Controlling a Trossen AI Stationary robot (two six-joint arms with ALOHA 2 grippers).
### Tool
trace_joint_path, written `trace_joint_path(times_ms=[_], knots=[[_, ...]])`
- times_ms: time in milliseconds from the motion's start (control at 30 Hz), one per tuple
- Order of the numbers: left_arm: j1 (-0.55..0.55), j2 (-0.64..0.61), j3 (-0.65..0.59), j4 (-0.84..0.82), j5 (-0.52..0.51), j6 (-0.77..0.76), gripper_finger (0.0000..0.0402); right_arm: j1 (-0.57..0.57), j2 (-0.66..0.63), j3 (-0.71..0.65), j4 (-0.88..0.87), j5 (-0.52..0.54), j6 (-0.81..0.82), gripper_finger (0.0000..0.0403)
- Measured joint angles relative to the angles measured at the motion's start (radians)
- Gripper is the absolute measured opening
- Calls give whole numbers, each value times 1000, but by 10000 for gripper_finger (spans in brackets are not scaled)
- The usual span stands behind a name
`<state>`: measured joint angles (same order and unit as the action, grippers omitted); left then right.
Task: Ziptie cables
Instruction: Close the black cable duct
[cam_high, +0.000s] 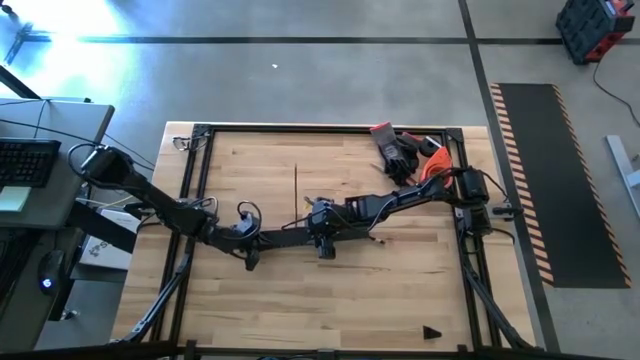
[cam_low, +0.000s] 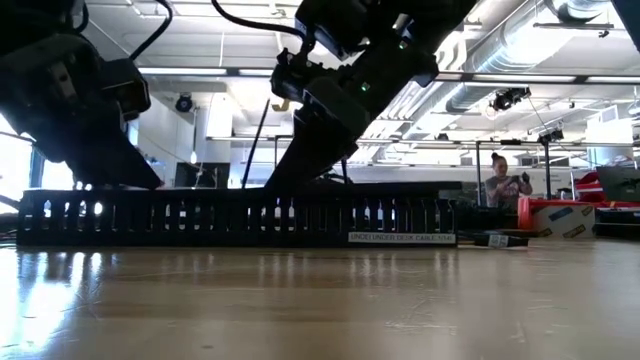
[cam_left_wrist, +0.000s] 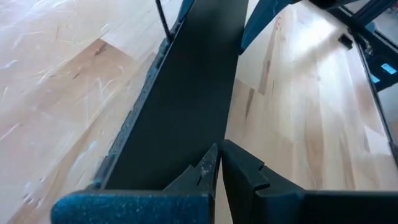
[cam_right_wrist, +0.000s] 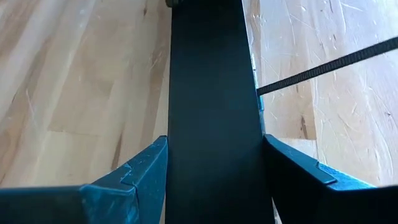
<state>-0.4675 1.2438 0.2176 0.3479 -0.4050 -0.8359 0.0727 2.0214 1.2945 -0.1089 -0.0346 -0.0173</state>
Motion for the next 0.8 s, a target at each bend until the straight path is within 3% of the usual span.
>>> trace_joint_path(times_ms=[233,433,800], knots=[[1,24,-6,39,12,-12,0,-3,44,6,14,-5,-7,208],[8,-10,-1,165,68,49,0,-3,50,5,16,-21,5,208],[111,15,51,187,126,167,0,-2,43,2,20,-21,-16,208]])
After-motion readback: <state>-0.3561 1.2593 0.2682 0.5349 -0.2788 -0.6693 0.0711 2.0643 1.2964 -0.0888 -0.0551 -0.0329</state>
